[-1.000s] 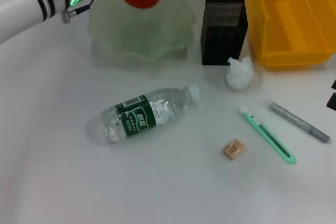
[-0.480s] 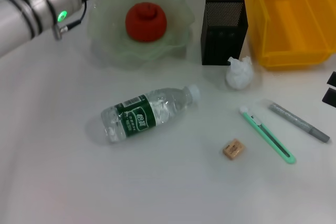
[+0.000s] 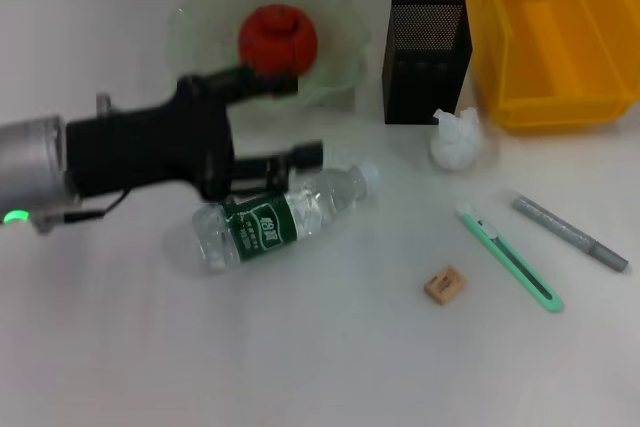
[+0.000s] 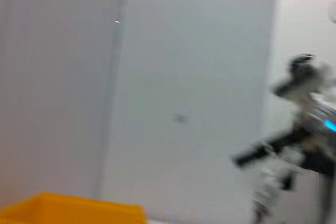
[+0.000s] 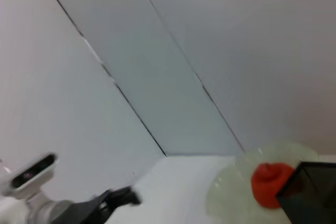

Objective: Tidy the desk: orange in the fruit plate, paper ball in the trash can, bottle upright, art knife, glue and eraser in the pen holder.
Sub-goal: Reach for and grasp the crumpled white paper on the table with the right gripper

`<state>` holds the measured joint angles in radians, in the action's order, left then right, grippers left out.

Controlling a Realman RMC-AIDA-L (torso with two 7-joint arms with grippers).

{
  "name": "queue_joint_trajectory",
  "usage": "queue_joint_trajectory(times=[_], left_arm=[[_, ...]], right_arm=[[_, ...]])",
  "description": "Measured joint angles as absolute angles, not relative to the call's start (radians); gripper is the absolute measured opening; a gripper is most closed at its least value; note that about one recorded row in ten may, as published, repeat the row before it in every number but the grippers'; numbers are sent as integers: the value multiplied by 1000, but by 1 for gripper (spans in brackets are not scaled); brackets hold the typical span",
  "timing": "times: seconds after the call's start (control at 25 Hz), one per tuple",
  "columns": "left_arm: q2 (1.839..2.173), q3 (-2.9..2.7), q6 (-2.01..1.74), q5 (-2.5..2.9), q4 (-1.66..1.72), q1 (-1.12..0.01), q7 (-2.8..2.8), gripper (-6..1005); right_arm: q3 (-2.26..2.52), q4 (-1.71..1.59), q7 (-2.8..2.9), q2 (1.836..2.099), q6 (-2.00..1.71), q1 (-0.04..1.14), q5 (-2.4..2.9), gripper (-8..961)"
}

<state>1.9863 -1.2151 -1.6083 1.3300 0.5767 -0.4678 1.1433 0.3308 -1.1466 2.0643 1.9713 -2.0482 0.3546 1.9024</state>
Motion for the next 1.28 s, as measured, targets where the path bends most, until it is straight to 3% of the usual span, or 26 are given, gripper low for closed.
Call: queue_joint_trajectory(times=[0.24,0.4,0.56,0.64,0.68,0.84,1.0,1.28], left_arm=[[1982,-1210,-1682,1398,580,-443,1152,823],[1992,-1209,-1663,1429,574,-440,1147,844],[2007,-1209,-1637,1470,575,-447,1150,844],[2013,-1212,-1617,1477,575,-448,1149,844],[2014,-1215,-1609,1477,575,-448,1148,844],[2017,-1214,-1594,1498,574,-447,1151,844],[2018,-1214,-1584,1504,573,-447,1153,843],[2018,-1219,-1580,1506,572,-444,1160,843]], right_arm=[[531,-1381,2413,1932,-2043,495,2086,835],[696,-1393,2531,1928,-2016,625,2278,833],[808,-1343,2564,1960,-1956,735,2457,832],[886,-1284,2564,1998,-1891,784,2529,831],[886,-1284,2564,1998,-1891,784,2529,831],[1015,-1191,2581,2051,-1757,827,2646,830],[1055,-1122,2585,2074,-1679,855,2701,830],[1129,-972,2600,2077,-1491,884,2714,831]])
